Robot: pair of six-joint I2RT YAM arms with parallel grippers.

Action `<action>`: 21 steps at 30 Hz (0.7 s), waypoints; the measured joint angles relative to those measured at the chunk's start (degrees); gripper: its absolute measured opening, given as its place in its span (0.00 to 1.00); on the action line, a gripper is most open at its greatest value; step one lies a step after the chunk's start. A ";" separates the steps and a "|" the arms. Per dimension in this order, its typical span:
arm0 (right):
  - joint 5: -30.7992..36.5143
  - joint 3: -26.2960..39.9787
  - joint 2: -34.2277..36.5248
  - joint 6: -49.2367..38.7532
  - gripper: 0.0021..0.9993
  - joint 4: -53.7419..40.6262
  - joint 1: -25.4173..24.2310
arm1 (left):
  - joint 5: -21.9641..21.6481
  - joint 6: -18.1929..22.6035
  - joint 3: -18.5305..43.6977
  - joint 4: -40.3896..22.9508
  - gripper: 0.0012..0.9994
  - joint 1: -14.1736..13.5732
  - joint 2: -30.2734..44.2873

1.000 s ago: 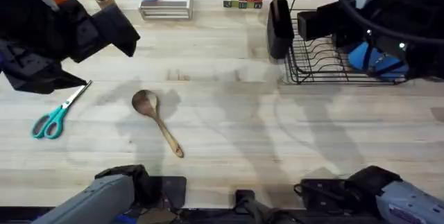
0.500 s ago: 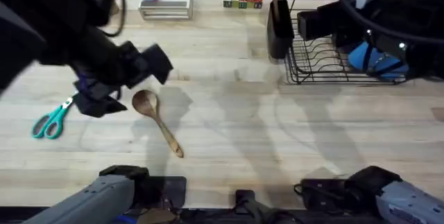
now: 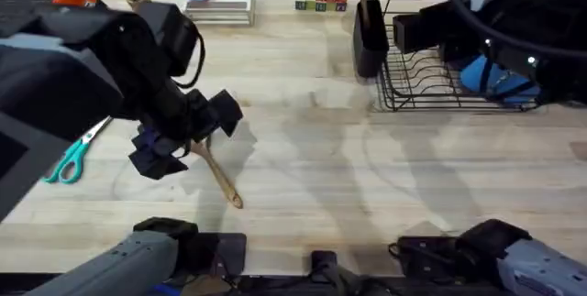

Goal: Pick up the spoon on the table one by one and put them onto the rack

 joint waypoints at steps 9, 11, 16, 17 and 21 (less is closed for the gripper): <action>0.00 0.00 0.00 0.00 0.99 0.00 0.00 | 0.09 -5.37 -6.12 7.62 0.99 0.00 0.00; 0.00 0.00 0.00 0.00 0.99 0.00 0.00 | 0.09 -6.24 -7.34 9.39 0.99 0.00 0.00; 0.00 0.00 0.00 0.00 0.99 0.00 0.00 | 0.04 -7.46 -9.40 10.96 0.99 0.00 0.00; 0.00 0.00 -0.01 0.00 0.99 0.00 0.00 | -0.07 -7.52 -9.48 10.98 0.99 0.00 0.00; 0.00 0.00 0.00 0.00 0.99 0.00 0.00 | -1.36 -7.92 -9.50 11.18 0.99 0.00 0.06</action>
